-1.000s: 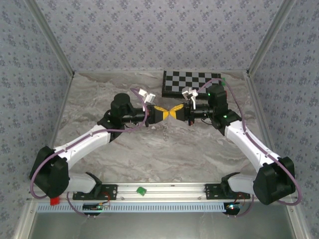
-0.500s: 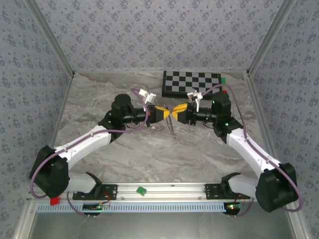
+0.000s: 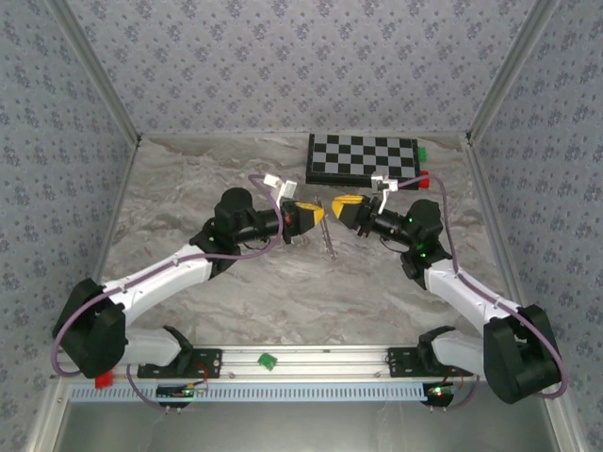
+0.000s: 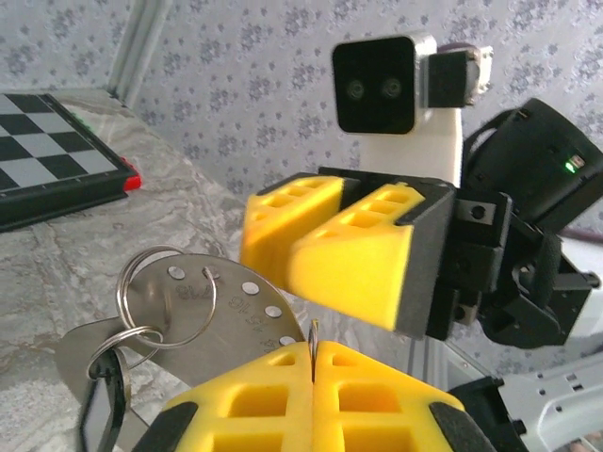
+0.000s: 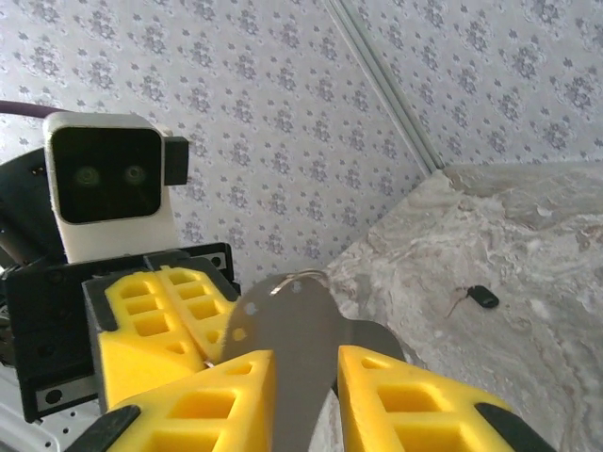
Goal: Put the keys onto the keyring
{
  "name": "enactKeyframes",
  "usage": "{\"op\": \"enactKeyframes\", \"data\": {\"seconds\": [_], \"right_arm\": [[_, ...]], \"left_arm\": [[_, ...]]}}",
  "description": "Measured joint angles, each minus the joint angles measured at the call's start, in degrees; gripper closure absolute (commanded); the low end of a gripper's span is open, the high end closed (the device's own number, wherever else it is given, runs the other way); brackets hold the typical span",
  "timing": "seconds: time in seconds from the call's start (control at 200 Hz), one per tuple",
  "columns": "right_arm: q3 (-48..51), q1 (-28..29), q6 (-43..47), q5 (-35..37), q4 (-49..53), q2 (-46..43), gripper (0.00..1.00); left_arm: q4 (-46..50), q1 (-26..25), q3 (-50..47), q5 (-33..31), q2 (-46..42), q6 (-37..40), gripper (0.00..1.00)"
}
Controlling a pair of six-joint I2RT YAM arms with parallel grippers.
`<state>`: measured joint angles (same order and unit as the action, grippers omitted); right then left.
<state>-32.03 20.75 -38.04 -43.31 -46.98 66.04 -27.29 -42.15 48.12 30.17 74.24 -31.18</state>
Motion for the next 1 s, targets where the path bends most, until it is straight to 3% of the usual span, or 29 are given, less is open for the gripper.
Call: {"op": "enactKeyframes", "data": {"seconds": [0.345,1.0], "right_arm": [[1.53,3.63,-0.26,3.93,-2.54,0.00,0.74],[1.09,5.92,2.82,5.01,-0.59,-0.02,0.80]], "left_arm": [[-1.27,-0.04,-1.49,-5.38,-1.66,-2.21,1.00],[-1.20,-0.37,-1.49,-5.55,-1.33,-2.58,1.00]]}}
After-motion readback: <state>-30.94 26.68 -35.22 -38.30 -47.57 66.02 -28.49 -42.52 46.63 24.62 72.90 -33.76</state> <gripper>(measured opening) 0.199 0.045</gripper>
